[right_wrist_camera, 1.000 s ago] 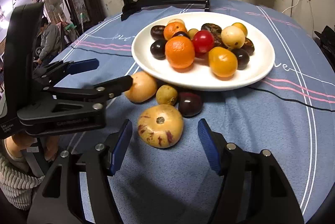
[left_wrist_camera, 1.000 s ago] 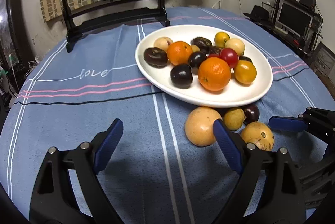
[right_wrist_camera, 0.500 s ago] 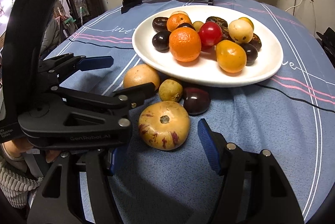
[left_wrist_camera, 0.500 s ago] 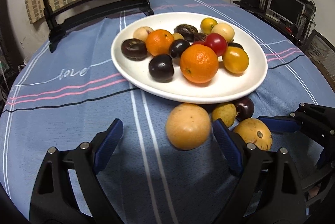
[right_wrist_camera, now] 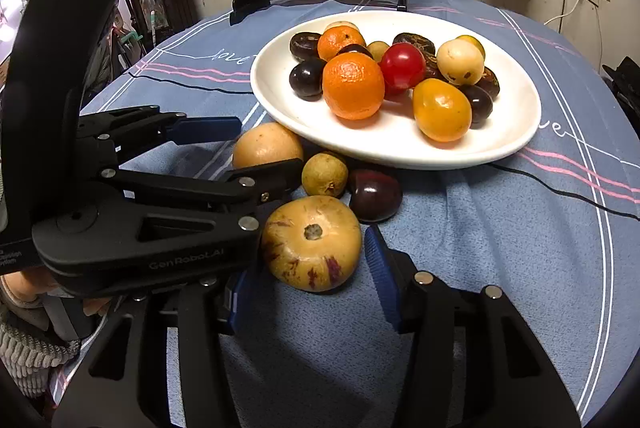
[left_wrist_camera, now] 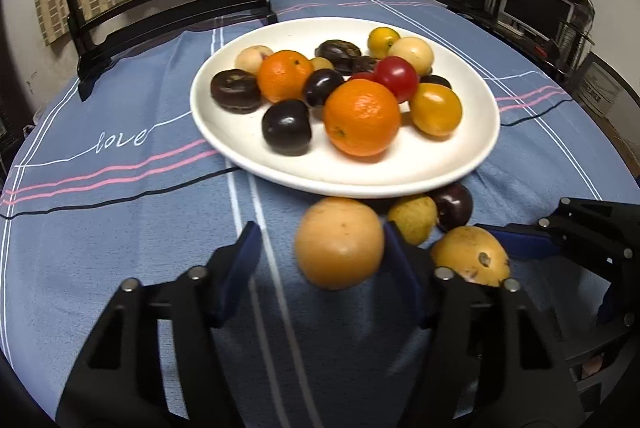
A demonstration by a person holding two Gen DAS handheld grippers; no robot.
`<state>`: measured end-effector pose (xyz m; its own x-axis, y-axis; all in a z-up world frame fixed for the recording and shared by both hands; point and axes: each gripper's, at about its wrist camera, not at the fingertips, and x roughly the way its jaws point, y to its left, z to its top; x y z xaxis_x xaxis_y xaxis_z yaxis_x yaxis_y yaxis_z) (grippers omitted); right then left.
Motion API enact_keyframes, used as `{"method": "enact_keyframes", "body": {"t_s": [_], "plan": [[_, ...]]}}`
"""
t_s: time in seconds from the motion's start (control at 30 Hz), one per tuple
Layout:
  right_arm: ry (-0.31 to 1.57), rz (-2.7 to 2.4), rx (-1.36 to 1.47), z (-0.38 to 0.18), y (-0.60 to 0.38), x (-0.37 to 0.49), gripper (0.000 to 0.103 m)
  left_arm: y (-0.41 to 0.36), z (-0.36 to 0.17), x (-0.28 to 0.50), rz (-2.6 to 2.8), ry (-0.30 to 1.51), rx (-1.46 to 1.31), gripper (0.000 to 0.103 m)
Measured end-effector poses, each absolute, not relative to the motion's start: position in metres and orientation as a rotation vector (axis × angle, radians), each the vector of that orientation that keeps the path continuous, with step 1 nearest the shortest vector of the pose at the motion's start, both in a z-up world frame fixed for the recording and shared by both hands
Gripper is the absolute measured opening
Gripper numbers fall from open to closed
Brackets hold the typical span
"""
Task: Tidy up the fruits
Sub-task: 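Grasp a tan oval fruit with the left tool while the right grasps a pink-streaked fruit, then carry both fruits onto the white plate and open both tools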
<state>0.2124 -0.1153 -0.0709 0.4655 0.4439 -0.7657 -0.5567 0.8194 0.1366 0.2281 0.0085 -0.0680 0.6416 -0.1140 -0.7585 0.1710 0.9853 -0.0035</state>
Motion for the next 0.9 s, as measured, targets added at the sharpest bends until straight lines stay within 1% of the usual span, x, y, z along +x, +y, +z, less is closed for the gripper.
{"method": "enact_keyframes", "body": {"t_s": [0.03, 0.07, 0.1, 0.13, 0.17, 0.57, 0.9], "plan": [[0.896, 0.618, -0.14, -0.071, -0.115, 0.212, 0.052, 0.008, -0.068, 0.228, -0.163, 0.857, 0.073, 0.06], [0.895, 0.618, -0.14, -0.071, -0.115, 0.212, 0.052, 0.008, -0.067, 0.227, -0.165, 0.856, 0.074, 0.057], [0.895, 0.62, -0.139, -0.071, -0.115, 0.212, 0.048, 0.007, -0.067, 0.227, -0.175, 0.855, 0.074, 0.05], [0.894, 0.625, -0.137, -0.071, -0.115, 0.212, 0.047, 0.006, -0.067, 0.227, -0.183, 0.857, 0.075, 0.046], [0.895, 0.624, -0.136, -0.071, -0.116, 0.212, 0.046, 0.005, -0.067, 0.227, -0.184, 0.856, 0.08, 0.045], [0.892, 0.625, -0.134, -0.07, -0.116, 0.212, 0.046, 0.002, -0.063, 0.22, -0.139, 0.82, 0.116, 0.045], [0.869, 0.625, -0.126, -0.065, -0.119, 0.209, 0.046, 0.008, -0.041, 0.204, -0.066, 0.699, 0.116, 0.045]]}}
